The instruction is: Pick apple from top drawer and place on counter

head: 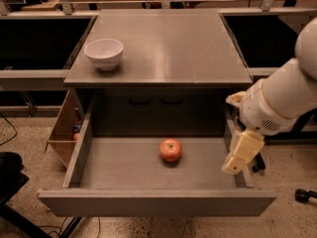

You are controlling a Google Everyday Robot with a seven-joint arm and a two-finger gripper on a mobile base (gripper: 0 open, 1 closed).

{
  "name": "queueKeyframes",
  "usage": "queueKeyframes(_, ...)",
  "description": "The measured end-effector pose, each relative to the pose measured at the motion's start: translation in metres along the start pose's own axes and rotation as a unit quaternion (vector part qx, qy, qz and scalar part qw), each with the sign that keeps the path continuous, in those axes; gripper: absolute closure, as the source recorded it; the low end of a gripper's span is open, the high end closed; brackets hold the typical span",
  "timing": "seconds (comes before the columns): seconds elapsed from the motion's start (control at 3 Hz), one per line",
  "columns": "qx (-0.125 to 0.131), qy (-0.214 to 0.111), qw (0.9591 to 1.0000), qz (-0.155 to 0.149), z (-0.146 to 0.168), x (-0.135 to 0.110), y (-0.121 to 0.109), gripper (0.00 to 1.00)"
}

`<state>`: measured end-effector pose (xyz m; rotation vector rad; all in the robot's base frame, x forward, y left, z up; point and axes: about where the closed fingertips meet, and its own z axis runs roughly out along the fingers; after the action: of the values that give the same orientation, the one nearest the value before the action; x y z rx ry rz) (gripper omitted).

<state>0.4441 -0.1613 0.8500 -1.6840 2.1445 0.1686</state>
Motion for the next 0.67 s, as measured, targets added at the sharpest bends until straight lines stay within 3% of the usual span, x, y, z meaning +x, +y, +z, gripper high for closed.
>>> queueKeyframes(0.33, -0.001, -0.047, 0.9989, 0.003, 0.062, -0.008, -0.005, 0.00)
queueKeyframes(0.67, 0.037, -0.089, 0.9953, 0.002, 0.102, -0.025, -0.040, 0.00)
